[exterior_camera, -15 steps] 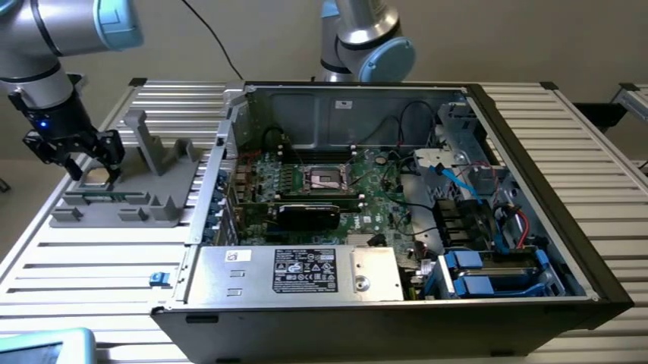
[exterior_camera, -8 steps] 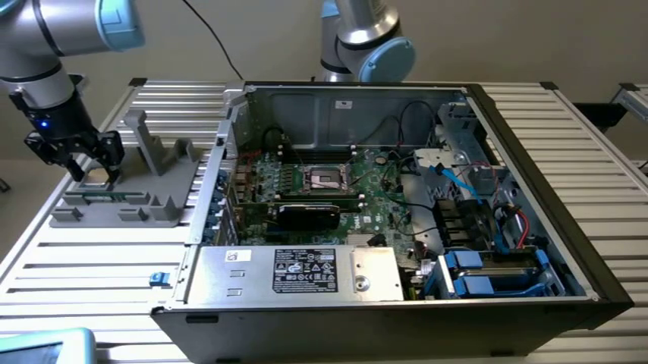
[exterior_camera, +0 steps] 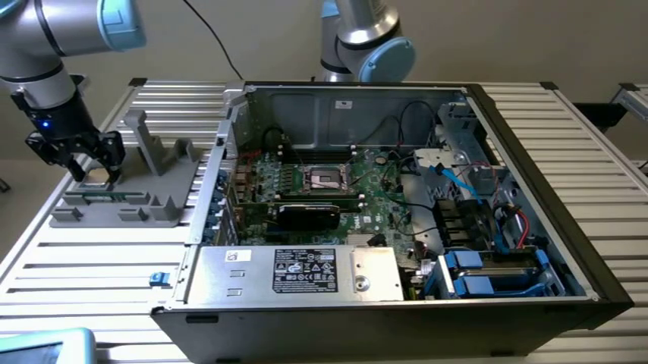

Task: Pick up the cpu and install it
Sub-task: 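Pick up the cpu and move it towards the insertion slot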

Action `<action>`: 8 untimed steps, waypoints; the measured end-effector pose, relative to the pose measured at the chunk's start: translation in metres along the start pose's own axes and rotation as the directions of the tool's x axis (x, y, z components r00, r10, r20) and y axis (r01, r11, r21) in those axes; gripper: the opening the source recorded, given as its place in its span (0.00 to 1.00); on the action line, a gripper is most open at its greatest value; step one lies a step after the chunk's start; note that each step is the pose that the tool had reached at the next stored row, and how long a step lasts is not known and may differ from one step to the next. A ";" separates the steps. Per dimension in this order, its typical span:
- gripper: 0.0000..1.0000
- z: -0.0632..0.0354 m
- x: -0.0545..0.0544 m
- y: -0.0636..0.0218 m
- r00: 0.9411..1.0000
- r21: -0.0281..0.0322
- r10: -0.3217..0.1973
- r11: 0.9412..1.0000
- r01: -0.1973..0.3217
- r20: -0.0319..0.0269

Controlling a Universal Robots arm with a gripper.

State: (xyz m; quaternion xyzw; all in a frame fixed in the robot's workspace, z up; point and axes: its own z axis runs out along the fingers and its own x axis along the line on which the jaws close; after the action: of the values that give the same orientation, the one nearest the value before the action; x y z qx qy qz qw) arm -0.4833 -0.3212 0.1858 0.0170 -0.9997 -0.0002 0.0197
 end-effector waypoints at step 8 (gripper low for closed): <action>0.69 0.0000 0.000 0.0000 1.000 0.000 0.000 1.000 0.000 -0.009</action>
State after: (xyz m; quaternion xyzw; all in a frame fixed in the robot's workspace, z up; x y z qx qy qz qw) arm -0.4829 -0.3212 0.1858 0.0169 -0.9996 -0.0003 0.0243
